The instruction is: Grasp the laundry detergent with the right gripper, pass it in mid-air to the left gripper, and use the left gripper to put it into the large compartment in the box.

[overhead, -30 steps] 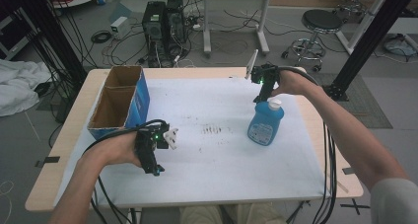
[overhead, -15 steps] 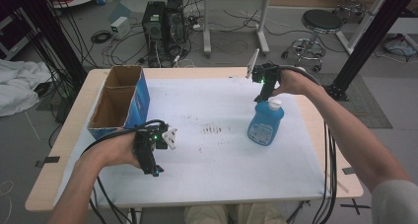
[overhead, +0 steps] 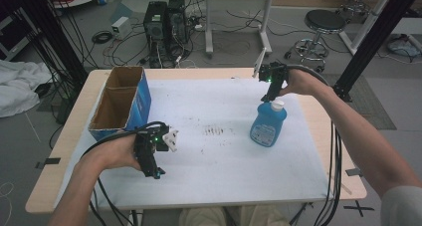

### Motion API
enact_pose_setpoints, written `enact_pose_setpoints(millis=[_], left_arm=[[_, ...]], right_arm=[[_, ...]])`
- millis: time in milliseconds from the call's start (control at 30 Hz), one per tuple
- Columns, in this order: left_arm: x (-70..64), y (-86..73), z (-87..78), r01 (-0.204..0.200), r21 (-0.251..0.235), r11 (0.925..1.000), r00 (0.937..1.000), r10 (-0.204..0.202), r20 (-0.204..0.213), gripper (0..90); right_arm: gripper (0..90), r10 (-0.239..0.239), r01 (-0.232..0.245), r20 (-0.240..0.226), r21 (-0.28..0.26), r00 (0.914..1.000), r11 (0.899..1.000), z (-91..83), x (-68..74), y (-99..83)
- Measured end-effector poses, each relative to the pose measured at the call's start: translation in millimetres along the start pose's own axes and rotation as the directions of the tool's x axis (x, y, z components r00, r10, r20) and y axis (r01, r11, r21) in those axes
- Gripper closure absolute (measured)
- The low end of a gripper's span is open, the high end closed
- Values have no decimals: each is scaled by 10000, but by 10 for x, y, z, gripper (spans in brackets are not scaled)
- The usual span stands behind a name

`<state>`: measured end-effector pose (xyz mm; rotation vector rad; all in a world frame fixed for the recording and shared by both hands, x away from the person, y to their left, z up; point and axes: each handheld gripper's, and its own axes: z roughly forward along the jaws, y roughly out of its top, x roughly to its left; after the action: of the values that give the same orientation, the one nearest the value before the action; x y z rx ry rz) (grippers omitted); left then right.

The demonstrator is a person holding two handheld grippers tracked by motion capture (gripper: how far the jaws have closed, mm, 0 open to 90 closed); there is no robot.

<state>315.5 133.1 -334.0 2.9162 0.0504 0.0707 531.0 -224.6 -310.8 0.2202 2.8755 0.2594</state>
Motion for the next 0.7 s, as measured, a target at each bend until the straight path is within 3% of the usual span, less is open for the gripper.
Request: enact_pose_setpoints(millis=[100, 333, 700], left_arm=[[17, 10, -6, -25, 5, 10000, 10000, 25, -17, 176], [50, 50, 3, -71, 32, 10000, 9999, 72, -101, 176], [119, 93, 25, -77, 40, 10000, 9999, 77, -97, 176]], right_arm=[[129, 92, -94, 146, 112, 9999, 9999, -52, 7, -53], [129, 325, -352, 565, 477, 9979, 9982, -235, 82, -364], [129, 832, -855, 375, 664, 9958, 9941, -364, 313, -747]])
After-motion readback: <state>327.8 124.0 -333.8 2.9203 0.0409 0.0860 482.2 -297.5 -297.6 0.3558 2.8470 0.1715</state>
